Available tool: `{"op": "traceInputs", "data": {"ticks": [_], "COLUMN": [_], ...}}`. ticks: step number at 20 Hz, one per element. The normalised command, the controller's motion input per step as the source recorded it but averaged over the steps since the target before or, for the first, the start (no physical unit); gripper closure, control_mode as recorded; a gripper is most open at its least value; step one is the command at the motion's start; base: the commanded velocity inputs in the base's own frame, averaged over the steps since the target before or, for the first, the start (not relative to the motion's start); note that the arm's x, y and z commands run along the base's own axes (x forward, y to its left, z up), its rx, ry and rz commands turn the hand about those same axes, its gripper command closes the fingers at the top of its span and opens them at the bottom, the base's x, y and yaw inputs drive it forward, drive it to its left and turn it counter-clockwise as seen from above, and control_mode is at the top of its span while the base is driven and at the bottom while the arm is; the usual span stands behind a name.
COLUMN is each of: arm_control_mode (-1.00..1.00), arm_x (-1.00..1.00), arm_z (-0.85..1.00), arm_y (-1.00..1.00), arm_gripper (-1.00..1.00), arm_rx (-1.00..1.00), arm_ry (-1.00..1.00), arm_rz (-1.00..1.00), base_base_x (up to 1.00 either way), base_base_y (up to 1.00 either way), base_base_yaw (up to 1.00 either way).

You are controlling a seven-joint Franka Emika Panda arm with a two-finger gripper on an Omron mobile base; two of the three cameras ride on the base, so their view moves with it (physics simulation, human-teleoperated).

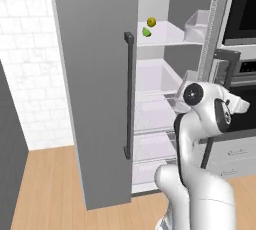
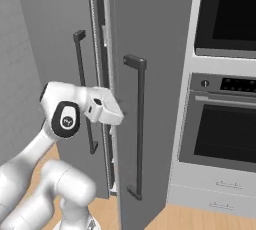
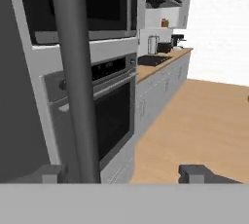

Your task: Grab a lemon wedge from the fridge and one ice cube from the ice bowl, and put them in the glass of lemonade.

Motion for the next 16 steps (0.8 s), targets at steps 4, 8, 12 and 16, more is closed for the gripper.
{"op": "traceInputs", "data": {"ticks": [4, 8, 12, 16], "arm_control_mode": [-1.00, -1.00, -1.00, -1.00], "arm_x": [-1.00, -0.41, 0.58, 1.00], "arm_z": [0.61, 0.08, 0.00, -0.04], "arm_y": [0.96, 1.00, 0.75, 0.02], "arm_gripper": [-1.00, -1.00, -1.00, -1.00], "arm_rx": [-0.08, -0.22, -0.18, -0.01], "arm_ry": [-0.25, -0.07, -0.02, 0.11], "arm_rz": [-0.35, -0.32, -0.30, -0.08], "base_base_x": [0.00, 0.00, 0.00, 0.00], "base_base_y": [0.00, 0.00, 0.00, 0.00], "base_base_yaw": [0.00, 0.00, 0.00, 0.00]}}
